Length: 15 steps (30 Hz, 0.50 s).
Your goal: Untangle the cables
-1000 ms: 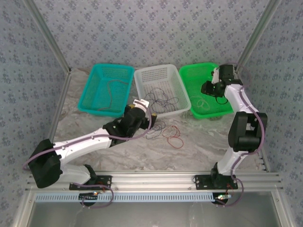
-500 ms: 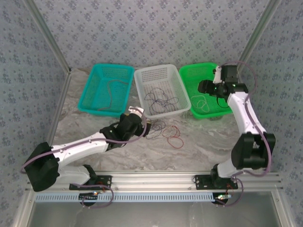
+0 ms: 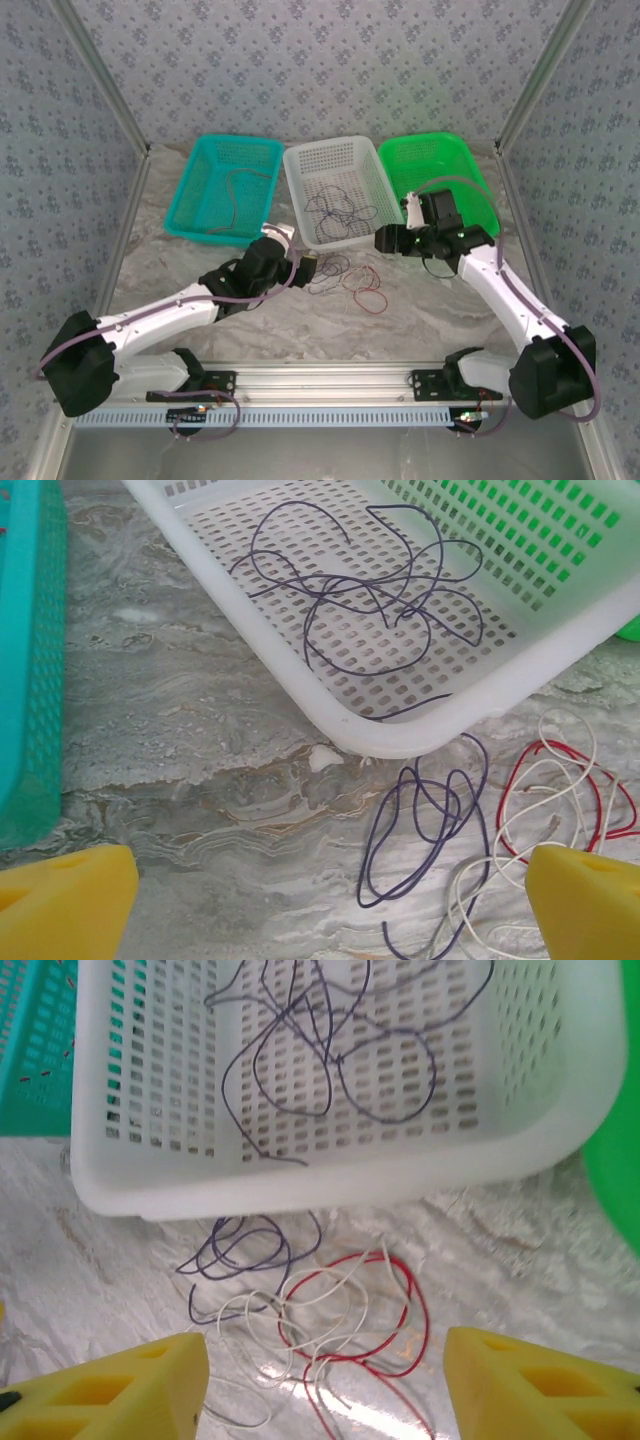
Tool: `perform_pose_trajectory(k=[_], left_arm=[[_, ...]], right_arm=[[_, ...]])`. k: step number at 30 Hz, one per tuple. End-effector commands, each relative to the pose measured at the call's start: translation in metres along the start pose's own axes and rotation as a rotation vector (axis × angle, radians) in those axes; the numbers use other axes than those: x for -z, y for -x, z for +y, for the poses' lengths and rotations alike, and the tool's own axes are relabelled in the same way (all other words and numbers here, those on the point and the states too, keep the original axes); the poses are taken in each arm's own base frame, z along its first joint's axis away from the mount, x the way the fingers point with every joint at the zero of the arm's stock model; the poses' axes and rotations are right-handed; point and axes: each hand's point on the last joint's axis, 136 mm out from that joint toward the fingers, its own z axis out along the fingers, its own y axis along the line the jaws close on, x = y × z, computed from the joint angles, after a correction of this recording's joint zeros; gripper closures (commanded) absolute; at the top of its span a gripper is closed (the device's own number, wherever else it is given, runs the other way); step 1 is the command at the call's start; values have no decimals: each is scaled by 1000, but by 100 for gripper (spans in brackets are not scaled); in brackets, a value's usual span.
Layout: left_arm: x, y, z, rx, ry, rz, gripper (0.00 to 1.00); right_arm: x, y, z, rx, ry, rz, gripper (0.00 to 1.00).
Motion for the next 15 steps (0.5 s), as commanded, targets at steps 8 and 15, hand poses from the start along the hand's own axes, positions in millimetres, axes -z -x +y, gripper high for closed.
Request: perform_pose_trajectory(k=[8,15], left_arm=[[-2,10,-3,44,-16,-28,0],[-6,7,-5,41,-20,-12,1]], right_arm=[[-41,-59,6,-38,-69,101,48],[-61,-76,11,-78,-67,154,46]])
